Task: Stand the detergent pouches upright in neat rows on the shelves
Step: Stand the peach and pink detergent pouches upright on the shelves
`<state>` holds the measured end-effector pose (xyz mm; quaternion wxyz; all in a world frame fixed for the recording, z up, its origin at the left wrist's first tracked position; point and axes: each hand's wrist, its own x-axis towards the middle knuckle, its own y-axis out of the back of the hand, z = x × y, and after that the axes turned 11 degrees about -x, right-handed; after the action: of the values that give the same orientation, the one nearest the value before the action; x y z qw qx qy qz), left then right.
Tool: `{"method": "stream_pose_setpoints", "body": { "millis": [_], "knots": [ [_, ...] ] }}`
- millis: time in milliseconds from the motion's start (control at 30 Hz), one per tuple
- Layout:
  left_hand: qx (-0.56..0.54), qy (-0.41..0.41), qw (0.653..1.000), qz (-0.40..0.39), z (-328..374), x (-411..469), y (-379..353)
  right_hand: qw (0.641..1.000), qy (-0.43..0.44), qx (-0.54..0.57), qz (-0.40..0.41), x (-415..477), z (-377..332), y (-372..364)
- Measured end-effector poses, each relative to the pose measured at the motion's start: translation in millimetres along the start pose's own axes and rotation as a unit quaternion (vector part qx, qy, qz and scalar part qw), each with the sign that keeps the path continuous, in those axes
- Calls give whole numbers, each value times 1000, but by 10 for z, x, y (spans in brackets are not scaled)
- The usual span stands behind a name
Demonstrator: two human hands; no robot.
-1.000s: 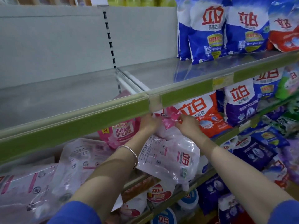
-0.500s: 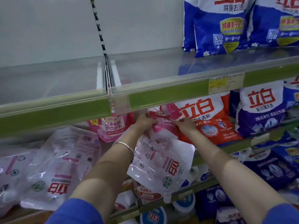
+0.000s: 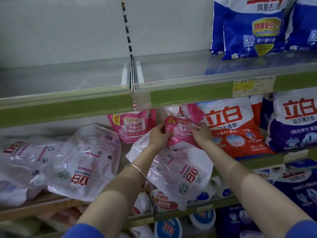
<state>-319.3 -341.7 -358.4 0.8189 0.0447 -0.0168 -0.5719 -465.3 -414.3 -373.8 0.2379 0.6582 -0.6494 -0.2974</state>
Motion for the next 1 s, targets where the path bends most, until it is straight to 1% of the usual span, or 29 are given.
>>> {"method": "stream_pose_setpoints", "body": {
  "millis": [33,67,100,133,200,267,333,367,400,467,567,633,700,767,800,900,933,1000],
  "knots": [
    [44,-13,999,-4,-11,-21,27,999,16,-26,38,-36,-11,11],
    [79,-19,997,-10,-15,-69,62,997,32,-49,55,-91,-19,25],
    [101,-24,994,-15,-21,-102,83,994,51,-79,54,-132,-33,53],
    [117,-30,992,-23,-40,-151,119,990,66,-118,29,-182,-50,76],
    [165,-69,982,-58,-75,-283,206,976,79,-202,-34,-295,-63,111],
    [230,-108,960,-113,-126,-423,310,953,84,-280,-83,-391,-77,150],
    [298,-126,932,-165,-179,-529,408,937,43,-320,-130,-482,-76,184],
    [333,-133,914,-188,-196,-576,451,930,26,-338,-140,-519,-72,187],
    [363,-141,898,-207,-201,-624,486,925,20,-353,-137,-553,-65,187],
    [393,-158,874,-238,-225,-685,557,925,25,-367,-101,-633,-74,179],
    [443,-180,836,-268,-293,-727,662,945,48,-321,-38,-679,-76,143],
    [477,-198,808,-283,-332,-734,731,958,58,-280,-27,-716,-108,124],
    [504,-208,784,-297,-372,-758,800,975,49,-210,-48,-759,-147,108],
    [523,-215,769,-299,-413,-830,879,991,13,-92,-100,-848,-240,169],
    [531,-222,763,-293,-444,-871,924,991,-8,-25,-128,-913,-297,217],
    [543,-232,764,-261,-507,-1018,1055,973,-52,133,-181,-1145,-528,334],
    [538,-233,772,-244,-531,-1063,1090,963,-56,180,-191,-1225,-623,341],
    [503,-238,806,-202,-584,-1138,1155,934,-62,286,-206,-1367,-822,308]
  ]
}}
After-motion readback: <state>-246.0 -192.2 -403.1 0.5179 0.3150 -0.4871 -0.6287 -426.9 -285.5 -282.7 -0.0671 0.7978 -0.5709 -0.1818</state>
